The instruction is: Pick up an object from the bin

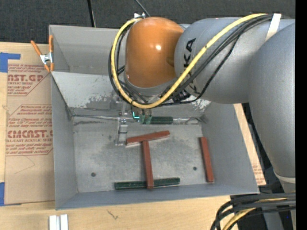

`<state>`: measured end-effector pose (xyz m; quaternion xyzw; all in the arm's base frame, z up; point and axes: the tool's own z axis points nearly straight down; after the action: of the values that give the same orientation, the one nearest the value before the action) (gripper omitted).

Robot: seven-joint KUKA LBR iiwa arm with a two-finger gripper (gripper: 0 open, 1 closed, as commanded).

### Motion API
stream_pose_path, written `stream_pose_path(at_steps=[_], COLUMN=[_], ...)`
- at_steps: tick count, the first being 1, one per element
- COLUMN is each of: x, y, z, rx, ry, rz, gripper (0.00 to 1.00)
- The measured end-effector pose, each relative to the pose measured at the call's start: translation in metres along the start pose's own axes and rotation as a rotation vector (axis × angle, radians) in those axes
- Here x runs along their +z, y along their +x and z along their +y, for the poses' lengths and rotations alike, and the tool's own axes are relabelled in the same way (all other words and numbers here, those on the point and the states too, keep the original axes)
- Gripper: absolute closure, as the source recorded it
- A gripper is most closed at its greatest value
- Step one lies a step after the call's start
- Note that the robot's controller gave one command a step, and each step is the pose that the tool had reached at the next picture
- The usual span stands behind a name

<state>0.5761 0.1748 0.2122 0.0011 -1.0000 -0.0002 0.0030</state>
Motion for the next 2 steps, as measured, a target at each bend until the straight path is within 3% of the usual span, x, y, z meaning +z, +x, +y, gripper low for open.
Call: stream_pose_path(at_steps=[1,2], x=[-0.005,0.024], y=[-0.002,0.0], z=[-0.001,-0.01], rx=[0.001,-0.1], ry=[-0.001,-0.001], rz=[-0.008,-0.013], gripper=[0.0,0.0])
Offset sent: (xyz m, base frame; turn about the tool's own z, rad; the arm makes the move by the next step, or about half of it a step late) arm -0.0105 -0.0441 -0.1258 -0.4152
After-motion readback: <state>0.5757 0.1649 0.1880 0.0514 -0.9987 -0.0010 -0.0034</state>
